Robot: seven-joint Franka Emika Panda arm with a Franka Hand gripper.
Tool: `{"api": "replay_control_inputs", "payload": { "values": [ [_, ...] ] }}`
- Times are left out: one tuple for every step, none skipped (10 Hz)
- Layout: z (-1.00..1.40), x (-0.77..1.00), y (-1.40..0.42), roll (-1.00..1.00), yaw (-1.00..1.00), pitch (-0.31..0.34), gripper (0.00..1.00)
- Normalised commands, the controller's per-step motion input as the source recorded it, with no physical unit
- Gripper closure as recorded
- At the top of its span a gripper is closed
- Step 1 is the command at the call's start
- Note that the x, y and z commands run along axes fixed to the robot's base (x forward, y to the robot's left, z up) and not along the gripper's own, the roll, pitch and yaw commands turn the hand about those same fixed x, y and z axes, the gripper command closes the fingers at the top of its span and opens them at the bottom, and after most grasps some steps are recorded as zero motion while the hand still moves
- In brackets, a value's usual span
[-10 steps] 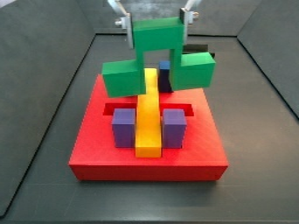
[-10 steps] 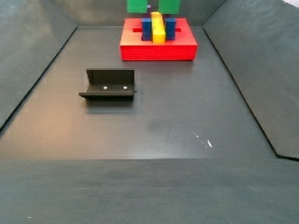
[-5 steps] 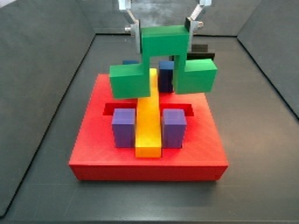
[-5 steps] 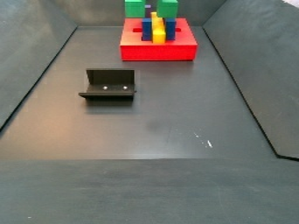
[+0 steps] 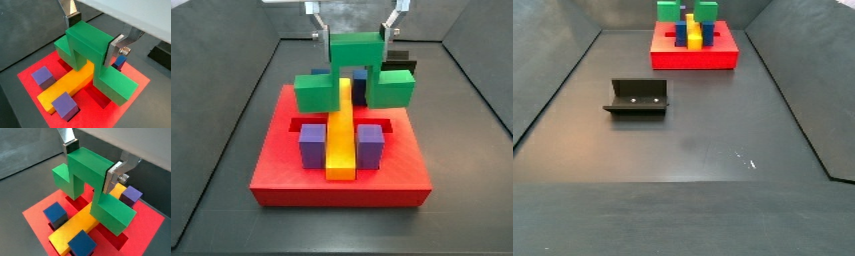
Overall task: Pick up the green object. Move up. Place the green object on the fixture. Regrasp the green object. Move to above the board. Insert the green object.
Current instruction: Insert the green object.
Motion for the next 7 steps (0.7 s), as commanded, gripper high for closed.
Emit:
{"api": "replay_control_inputs", "payload": {
  "values": [
    [0.00, -0.13, 0.00, 0.00, -0.12, 0.063, 1.00],
    [-0.02, -0.12, 0.00, 0.00, -0.10, 0.054, 1.00],
    [-0.04, -0.11, 0.00, 0.00, -0.09, 0.050, 1.00],
    [-0.11, -0.09, 0.00, 0.00, -0.06, 0.041, 1.00],
    [-0.21, -0.10, 0.00, 0.00, -0.03, 0.020, 1.00],
    [-0.26, -0.07, -0.02, -0.05, 0.00, 0.000, 1.00],
    [-0.28, -0.07, -0.02, -0.07, 0.00, 0.000, 1.00]
  ]
}}
